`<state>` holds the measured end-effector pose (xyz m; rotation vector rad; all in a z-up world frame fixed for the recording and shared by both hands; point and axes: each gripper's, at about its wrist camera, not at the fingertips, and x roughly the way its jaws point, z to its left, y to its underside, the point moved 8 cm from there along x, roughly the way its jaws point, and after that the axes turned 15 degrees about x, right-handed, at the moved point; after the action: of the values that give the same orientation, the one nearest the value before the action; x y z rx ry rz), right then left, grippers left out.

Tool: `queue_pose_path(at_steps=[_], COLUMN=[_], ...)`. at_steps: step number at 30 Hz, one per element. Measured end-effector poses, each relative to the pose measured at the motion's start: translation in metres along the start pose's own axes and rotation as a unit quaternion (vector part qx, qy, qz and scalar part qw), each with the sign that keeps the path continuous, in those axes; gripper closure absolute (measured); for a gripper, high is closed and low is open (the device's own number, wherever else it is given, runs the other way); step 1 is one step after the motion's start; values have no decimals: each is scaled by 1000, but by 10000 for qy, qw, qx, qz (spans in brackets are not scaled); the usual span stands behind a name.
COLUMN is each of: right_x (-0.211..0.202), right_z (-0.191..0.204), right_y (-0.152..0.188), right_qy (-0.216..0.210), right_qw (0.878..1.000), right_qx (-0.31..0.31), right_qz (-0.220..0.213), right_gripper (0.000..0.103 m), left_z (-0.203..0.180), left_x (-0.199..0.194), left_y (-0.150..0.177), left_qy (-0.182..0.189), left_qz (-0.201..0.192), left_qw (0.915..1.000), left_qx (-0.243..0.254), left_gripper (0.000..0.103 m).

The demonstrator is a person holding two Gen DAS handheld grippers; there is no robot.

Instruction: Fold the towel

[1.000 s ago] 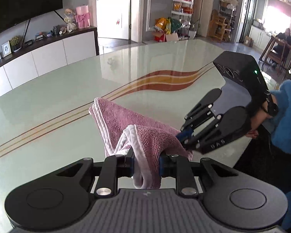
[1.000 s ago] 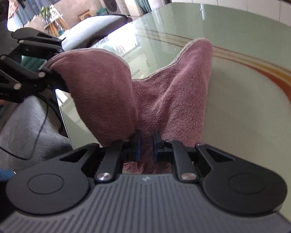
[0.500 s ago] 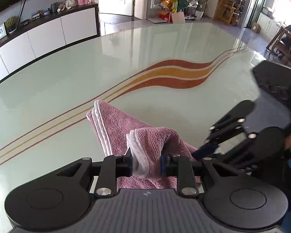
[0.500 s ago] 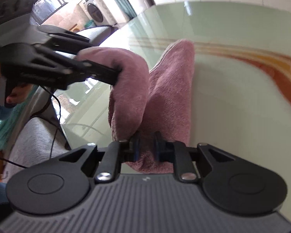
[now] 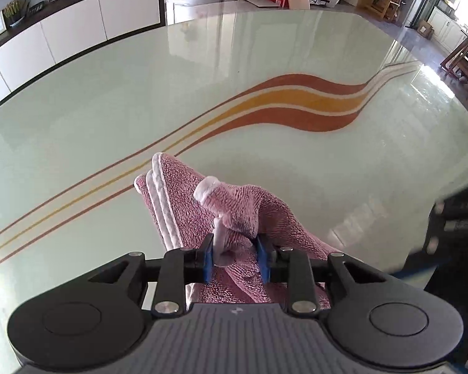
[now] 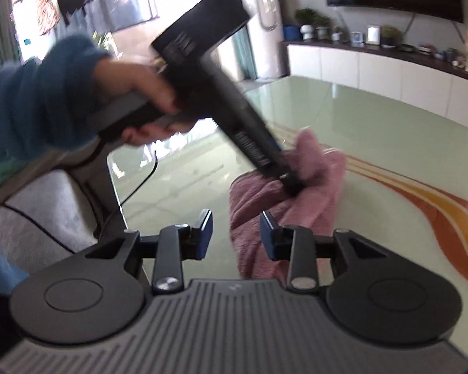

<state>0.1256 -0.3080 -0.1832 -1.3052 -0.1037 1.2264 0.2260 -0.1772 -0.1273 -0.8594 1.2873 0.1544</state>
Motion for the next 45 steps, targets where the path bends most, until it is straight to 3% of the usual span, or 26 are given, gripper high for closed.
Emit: queue_pose_path(at_steps=[5, 11, 18, 23, 26, 31, 36, 40, 45], right_x=[27, 23, 22, 19, 17, 11, -3, -3, -2], right_z=[-16, -36, -44, -57, -62, -57, -48, -48, -38], right_y=[10, 14, 16, 17, 18, 21, 25, 35, 35], right_qy=[265, 22, -87, -300, -408, -433, -419, -221, 44], right_qw=[9990, 9955, 9911, 9813, 9762, 9790, 9838, 9842, 9894], right_qx=[178, 900, 1294, 1876, 2112, 1981, 1743, 1754, 1454], right_qz=[303, 290, 309, 295, 283, 191, 44, 82, -19], right_gripper=[77, 77, 77, 77, 77, 75, 53, 53, 51], left_z=[6, 28, 6, -12, -32, -33, -25, -16, -8], left_x=[-1, -22, -64, -96, -77, -27, -13, -5, 3], left_y=[-2, 0, 2, 3, 18, 31, 26, 30, 34], left_qy=[30, -179, -174, -163, -121, -174, -170, -262, -294], left_qz=[-67, -500, -1133, -1593, -1239, -726, -655, -565, -618], left_qw=[9999, 9977, 9929, 9834, 9846, 9921, 9957, 9971, 9976], left_qx=[-135, -415, 303, 848, 1227, 1009, 631, 433, -82], left_gripper=[68, 67, 65, 54, 54, 54, 49, 30, 21])
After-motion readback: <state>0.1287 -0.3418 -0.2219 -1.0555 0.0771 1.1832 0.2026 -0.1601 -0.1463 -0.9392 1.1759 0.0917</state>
